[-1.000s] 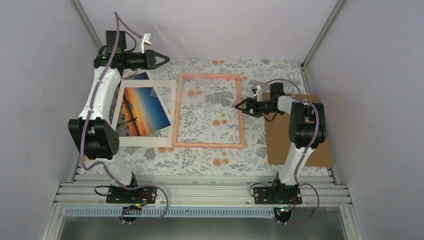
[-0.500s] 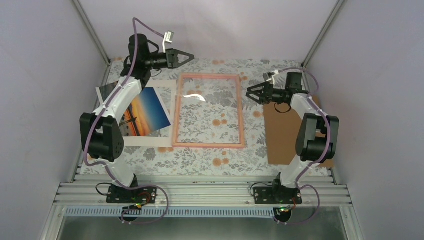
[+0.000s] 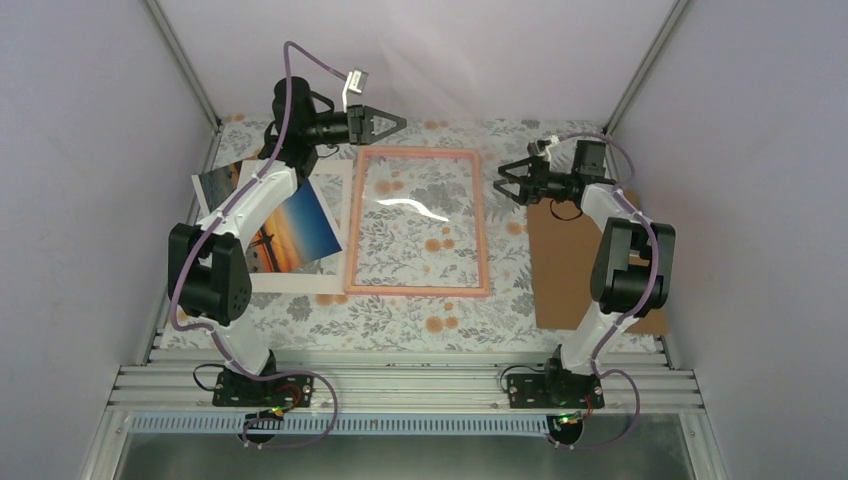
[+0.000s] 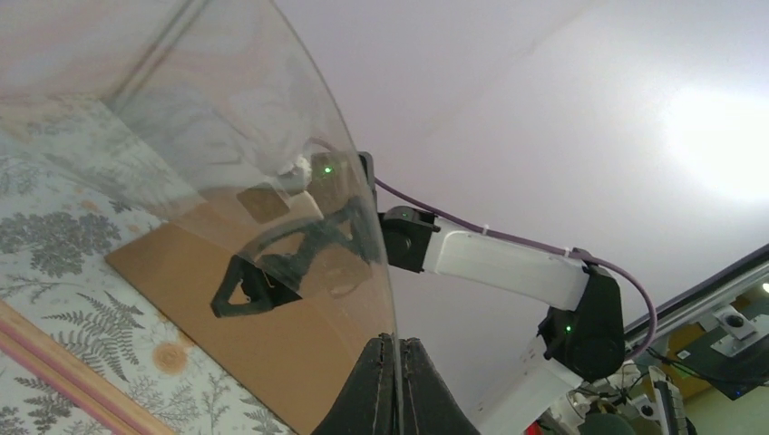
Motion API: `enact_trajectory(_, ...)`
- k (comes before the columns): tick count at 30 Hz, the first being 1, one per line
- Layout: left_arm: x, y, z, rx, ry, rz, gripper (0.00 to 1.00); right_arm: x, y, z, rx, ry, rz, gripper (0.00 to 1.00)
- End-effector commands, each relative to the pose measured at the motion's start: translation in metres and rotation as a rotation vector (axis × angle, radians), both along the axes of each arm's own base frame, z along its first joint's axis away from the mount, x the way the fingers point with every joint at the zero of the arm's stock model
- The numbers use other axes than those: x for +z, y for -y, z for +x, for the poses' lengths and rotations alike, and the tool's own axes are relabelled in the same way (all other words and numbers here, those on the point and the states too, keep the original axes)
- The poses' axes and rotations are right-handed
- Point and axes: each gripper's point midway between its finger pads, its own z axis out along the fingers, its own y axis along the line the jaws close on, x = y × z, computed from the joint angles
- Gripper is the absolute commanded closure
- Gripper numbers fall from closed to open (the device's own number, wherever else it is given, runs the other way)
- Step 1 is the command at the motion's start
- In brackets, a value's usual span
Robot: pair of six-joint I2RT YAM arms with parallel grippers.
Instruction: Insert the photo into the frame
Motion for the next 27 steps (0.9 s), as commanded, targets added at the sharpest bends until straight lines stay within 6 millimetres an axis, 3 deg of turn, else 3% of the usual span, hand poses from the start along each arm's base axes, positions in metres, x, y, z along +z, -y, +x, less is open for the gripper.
enact_trajectory(1,0.008,-0.001,-0.018,-0.04,0.048,-0.009,0.98,0.015,0.003,0.008,0.018,0.01,0.03,0.04)
enact_trajectory(6,-0.02,-0.002,-0.027,-0.046,-0.011,0.025,0.98,0.028,0.001,0.012,0.044,0.043,0.043,0.3)
enact_trajectory(14,-0.057,-0.006,-0.019,0.039,-0.045,0.113,0.98,0.01,0.005,-0.01,0.024,-0.024,0.052,0.67)
enact_trajectory(18,-0.079,-0.007,-0.014,0.081,-0.058,0.164,0.94,-0.003,0.012,-0.018,-0.012,-0.055,0.037,0.94)
enact_trajectory(24,-0.117,0.016,-0.018,0.04,-0.06,0.229,0.9,-0.038,0.029,-0.019,-0.11,-0.097,-0.068,0.96)
enact_trajectory(27,-0.141,0.029,-0.016,0.01,-0.086,0.239,0.78,-0.052,0.031,-0.02,-0.129,-0.12,-0.112,0.96)
